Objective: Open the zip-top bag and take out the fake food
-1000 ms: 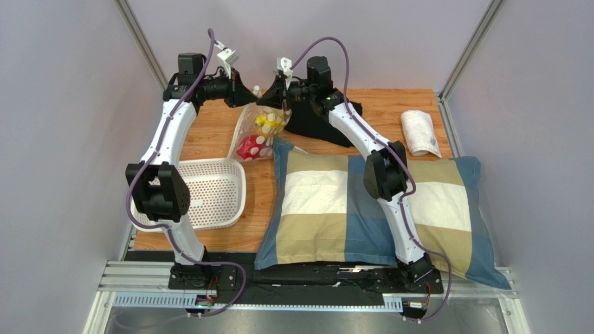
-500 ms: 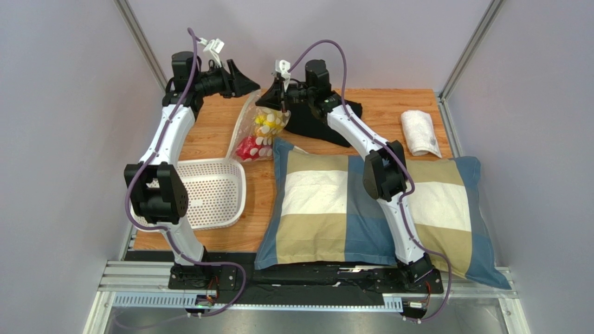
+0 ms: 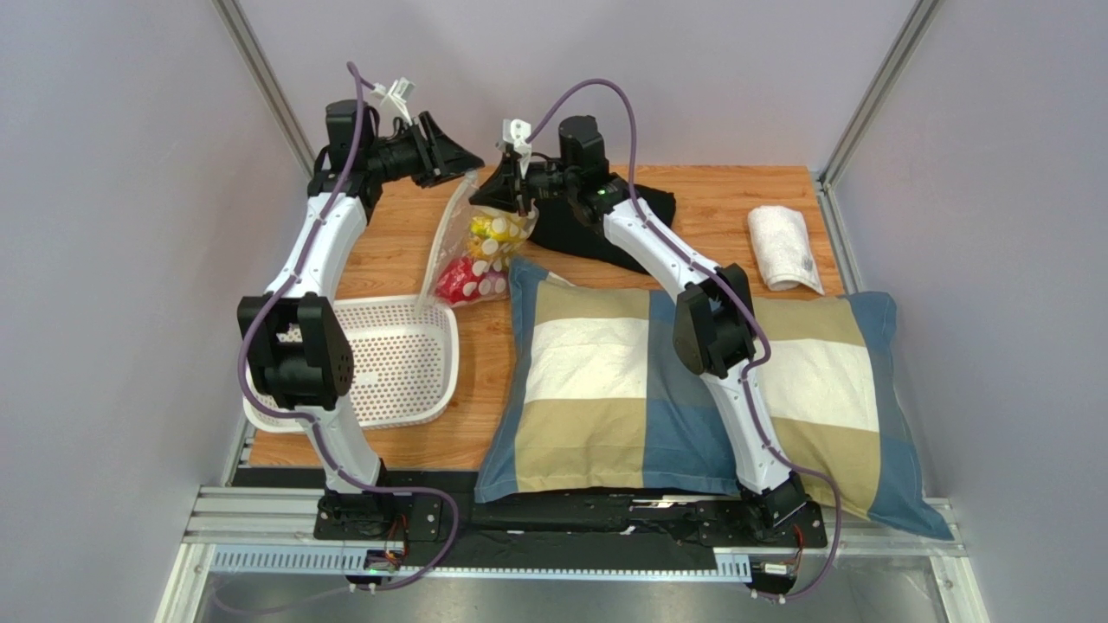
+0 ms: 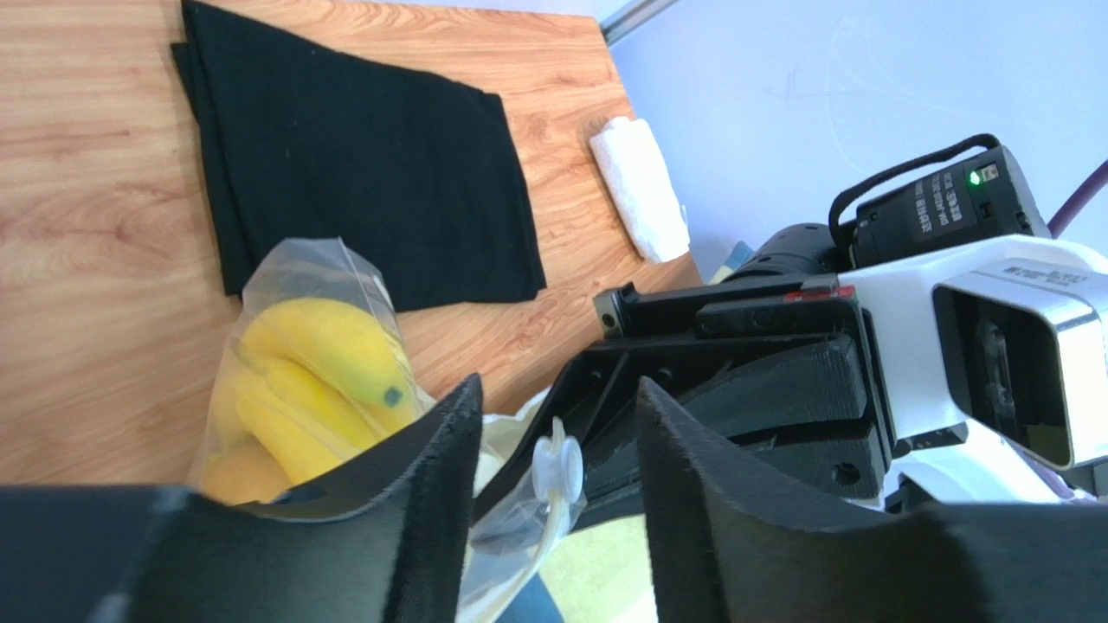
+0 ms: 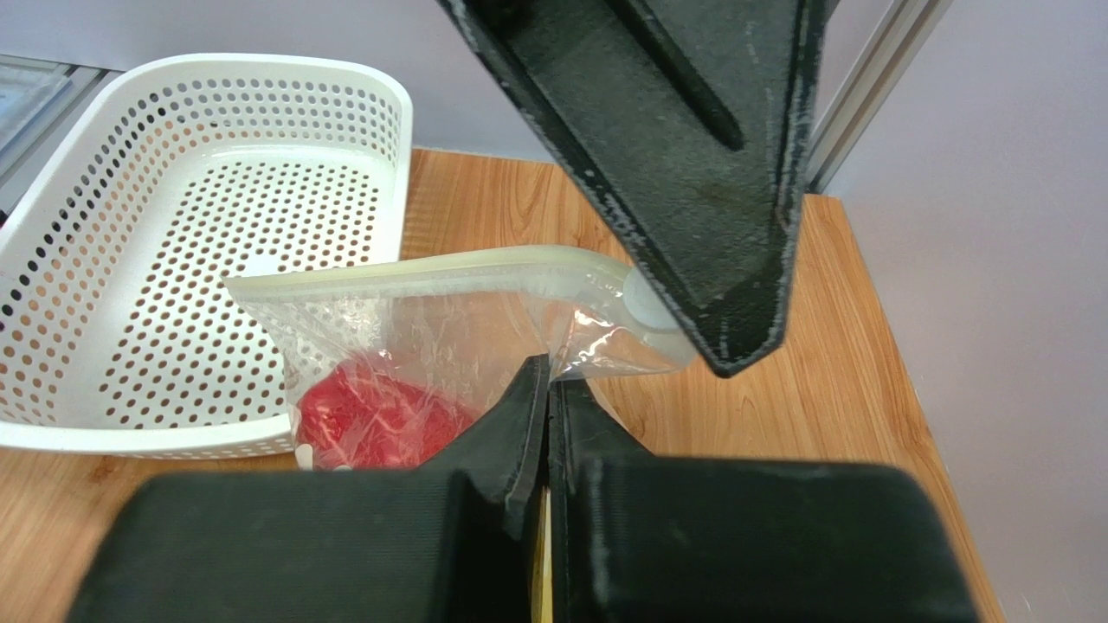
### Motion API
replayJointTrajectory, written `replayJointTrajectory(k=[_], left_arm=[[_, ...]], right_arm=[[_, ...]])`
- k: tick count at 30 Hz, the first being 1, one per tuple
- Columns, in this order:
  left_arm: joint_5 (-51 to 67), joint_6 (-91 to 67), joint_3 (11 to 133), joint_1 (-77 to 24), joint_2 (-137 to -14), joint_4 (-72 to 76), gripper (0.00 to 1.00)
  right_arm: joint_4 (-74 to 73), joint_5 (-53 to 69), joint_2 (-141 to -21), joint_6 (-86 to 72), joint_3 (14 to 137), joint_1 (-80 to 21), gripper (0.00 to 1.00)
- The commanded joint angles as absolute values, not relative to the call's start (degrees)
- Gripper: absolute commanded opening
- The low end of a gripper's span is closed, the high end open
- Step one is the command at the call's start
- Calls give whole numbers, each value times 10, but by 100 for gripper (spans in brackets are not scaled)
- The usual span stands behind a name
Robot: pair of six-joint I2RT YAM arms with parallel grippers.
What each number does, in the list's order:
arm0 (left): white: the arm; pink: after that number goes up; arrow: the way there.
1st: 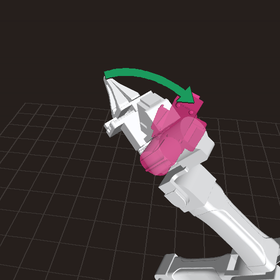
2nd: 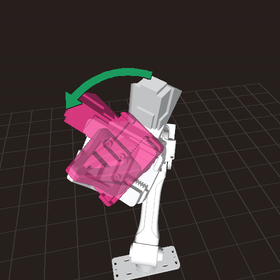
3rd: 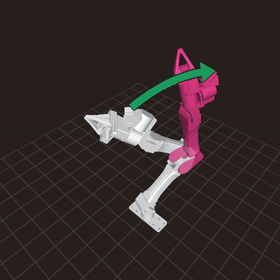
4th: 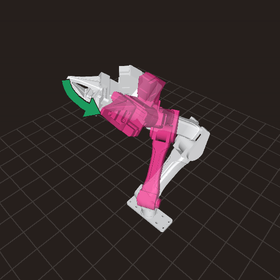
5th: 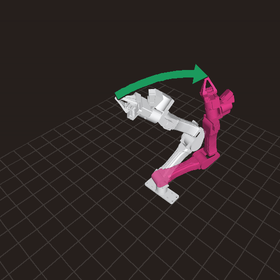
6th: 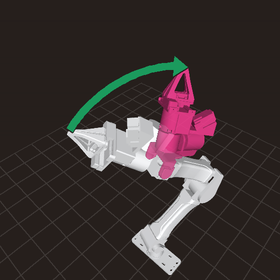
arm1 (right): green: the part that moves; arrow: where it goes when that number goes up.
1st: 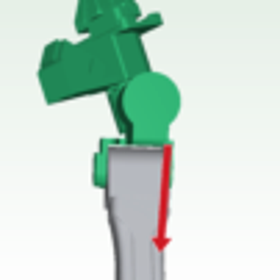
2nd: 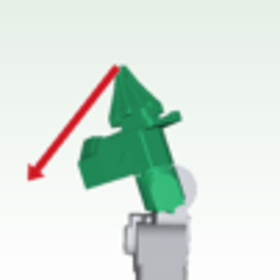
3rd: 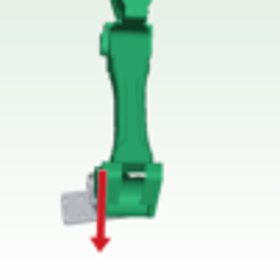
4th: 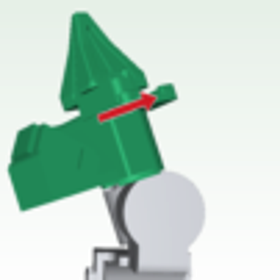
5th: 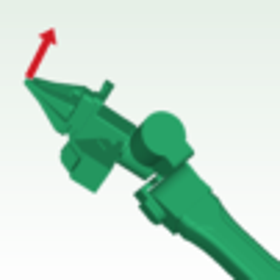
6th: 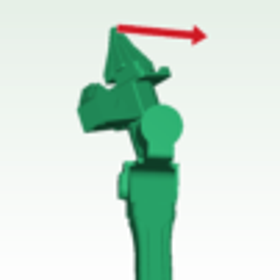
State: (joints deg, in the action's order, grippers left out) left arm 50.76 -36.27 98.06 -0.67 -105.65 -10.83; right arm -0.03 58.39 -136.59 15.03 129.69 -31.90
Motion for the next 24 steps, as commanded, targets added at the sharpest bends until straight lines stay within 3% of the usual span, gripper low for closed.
replayJointTrajectory(k=[1, 6, 12, 13, 17, 18, 24], left_arm=[[513, -355, 957, -4, -1012, -104, 55], [511, -340, 953, -4, -1000, -127, 52], [508, -348, 951, 11, -1001, -116, 35], [515, -348, 958, 11, -1004, -117, 26], [520, -345, 967, 11, -1013, -122, 18], [519, -344, 969, 12, -1013, -123, 18], [532, -342, 983, 12, -1030, -136, 44]], right_arm=[[2, 574, -1332, 176, 1305, -318, 0], [3, 575, -1332, 173, 1309, -318, 0], [2, 580, -1335, 171, 1309, -318, 0], [3, 577, -1334, 172, 1309, -318, 0], [3, 577, -1334, 174, 1312, -317, 0], [2, 577, -1334, 176, 1314, -319, 0], [-11, 575, -1339, 175, 1325, -321, 0]])
